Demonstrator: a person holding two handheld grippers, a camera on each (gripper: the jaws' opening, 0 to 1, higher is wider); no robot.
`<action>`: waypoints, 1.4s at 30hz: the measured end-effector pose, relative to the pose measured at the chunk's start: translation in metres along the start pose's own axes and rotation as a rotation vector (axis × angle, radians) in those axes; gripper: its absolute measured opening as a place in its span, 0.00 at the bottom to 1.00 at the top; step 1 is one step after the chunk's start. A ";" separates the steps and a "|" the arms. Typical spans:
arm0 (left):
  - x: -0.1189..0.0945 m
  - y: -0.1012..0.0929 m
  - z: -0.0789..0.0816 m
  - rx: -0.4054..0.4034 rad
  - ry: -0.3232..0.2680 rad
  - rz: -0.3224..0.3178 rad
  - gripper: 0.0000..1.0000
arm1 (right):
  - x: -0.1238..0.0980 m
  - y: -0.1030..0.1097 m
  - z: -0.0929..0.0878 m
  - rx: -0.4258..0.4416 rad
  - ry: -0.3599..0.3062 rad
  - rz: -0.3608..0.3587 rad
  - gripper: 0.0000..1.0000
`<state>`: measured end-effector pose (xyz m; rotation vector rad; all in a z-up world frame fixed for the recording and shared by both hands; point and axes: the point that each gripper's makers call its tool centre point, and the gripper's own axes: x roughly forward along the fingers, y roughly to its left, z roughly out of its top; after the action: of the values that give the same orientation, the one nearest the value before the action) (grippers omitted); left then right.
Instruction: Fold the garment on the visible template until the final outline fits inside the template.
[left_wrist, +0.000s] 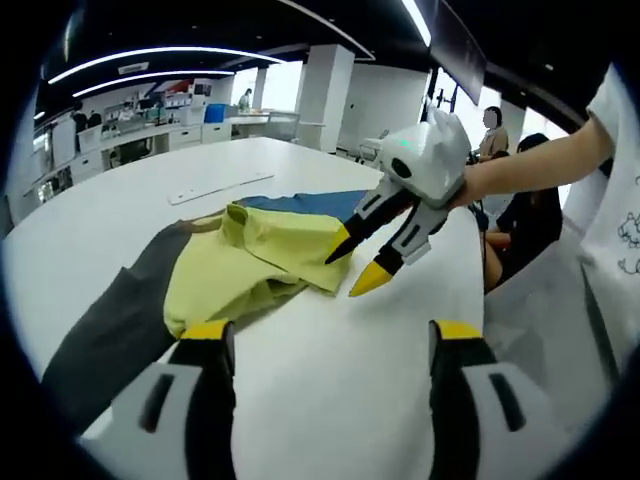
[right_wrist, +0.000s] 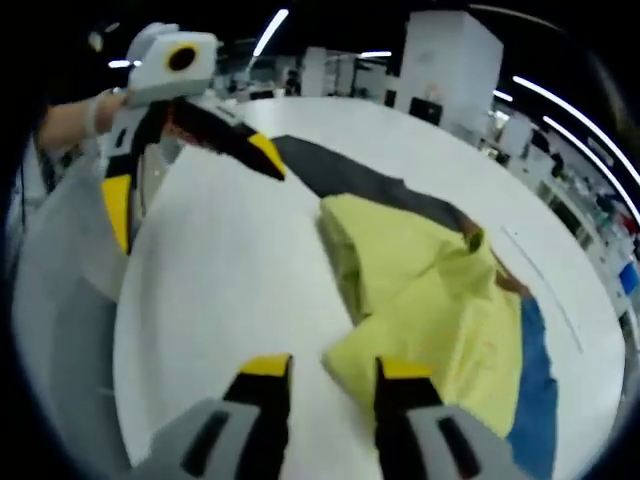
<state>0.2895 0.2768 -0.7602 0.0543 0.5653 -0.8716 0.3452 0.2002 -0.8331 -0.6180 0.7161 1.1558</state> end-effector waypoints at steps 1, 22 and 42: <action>0.000 0.000 0.000 -0.001 0.000 0.000 0.77 | 0.001 0.000 -0.001 0.000 0.001 0.000 0.25; 0.030 0.024 0.007 0.243 0.069 0.100 0.60 | 0.002 -0.006 -0.005 -0.012 0.001 -0.036 0.00; 0.091 0.036 0.007 0.519 0.227 0.072 0.41 | -0.008 -0.018 -0.010 0.091 -0.042 -0.073 0.00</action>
<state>0.3651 0.2336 -0.8057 0.6482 0.5318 -0.9292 0.3585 0.1822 -0.8317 -0.5374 0.7009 1.0598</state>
